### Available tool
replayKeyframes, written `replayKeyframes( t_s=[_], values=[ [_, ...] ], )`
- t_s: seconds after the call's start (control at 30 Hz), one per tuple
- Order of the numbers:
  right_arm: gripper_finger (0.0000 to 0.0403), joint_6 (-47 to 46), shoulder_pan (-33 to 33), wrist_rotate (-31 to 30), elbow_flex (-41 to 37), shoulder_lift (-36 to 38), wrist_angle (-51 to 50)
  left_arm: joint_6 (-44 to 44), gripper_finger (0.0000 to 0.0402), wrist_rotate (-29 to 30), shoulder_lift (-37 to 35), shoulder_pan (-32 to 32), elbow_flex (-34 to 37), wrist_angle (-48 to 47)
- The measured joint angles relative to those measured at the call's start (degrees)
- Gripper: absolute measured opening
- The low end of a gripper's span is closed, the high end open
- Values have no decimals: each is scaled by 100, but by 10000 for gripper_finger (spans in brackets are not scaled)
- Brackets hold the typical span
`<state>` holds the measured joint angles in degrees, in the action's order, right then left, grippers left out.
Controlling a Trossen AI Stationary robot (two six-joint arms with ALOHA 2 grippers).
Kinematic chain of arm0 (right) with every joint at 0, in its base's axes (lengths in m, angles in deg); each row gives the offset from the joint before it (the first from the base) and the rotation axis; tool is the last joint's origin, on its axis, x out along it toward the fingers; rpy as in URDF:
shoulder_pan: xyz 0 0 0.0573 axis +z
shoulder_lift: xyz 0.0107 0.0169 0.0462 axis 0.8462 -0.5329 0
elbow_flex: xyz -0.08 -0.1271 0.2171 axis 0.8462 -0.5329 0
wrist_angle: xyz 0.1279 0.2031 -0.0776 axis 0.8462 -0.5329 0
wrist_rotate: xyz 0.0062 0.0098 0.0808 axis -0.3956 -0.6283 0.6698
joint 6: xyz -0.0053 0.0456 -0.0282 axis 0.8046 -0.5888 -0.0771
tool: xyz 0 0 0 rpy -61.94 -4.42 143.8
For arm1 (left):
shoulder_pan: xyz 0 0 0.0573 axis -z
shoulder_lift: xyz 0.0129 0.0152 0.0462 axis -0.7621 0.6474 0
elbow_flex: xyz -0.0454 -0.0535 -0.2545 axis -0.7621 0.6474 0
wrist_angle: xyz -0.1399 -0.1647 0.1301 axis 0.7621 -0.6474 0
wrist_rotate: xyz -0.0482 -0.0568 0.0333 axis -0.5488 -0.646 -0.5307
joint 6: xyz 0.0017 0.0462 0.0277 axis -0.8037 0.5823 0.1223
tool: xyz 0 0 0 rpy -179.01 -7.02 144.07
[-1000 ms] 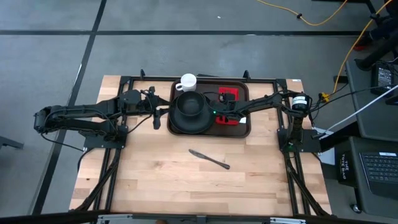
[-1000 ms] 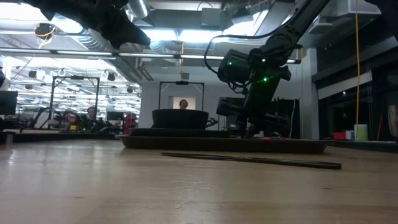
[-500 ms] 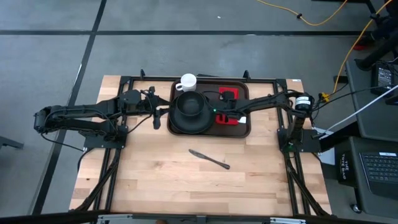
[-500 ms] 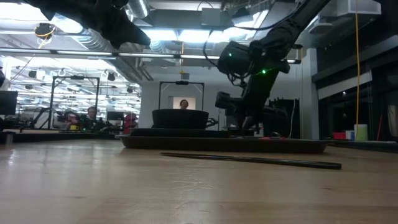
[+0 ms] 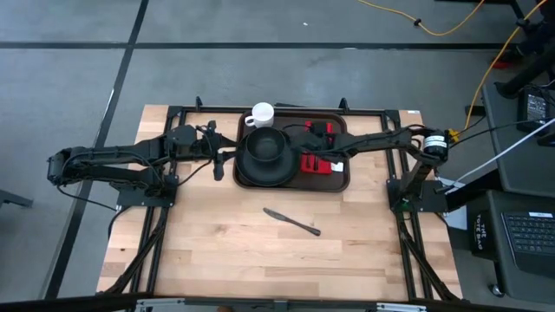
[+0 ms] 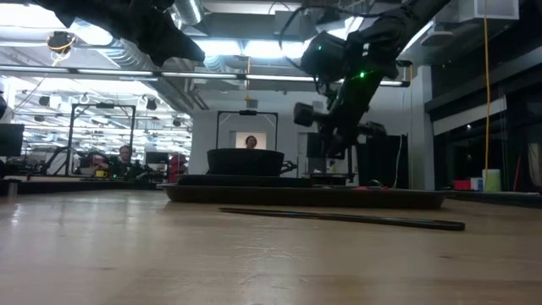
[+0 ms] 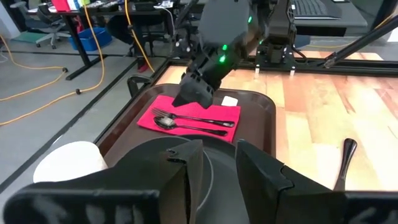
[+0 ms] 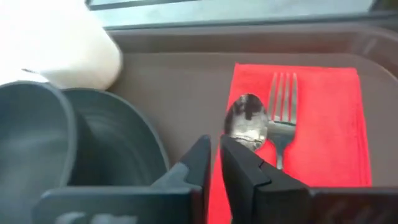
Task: Set up tray
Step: Put the black table knife on the red table napkin to the right of the black fork
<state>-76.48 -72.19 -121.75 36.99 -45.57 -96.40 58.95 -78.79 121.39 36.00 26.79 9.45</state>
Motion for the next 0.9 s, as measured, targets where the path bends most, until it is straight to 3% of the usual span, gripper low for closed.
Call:
replayKeyframes(
  t_s=[0.33, 0.53, 0.7, 0.9],
  values=[
    [40, 1825, 244, 131, -2, 810, 12, 2, 89, 2, 0, 4, 0, 4],
    [9, 2896, 676, 80, -58, 1383, 20, 1, 89, 2, -2, 4, 0, 52],
    [13, 3331, 1105, 36, -755, 1801, 482, 0, 89, 2, -2, 4, 0, 92],
    [5, 3999, 1737, 791, -1677, 2197, 1578, 3, 88, 2, 0, 4, 0, 153]
  ],
)
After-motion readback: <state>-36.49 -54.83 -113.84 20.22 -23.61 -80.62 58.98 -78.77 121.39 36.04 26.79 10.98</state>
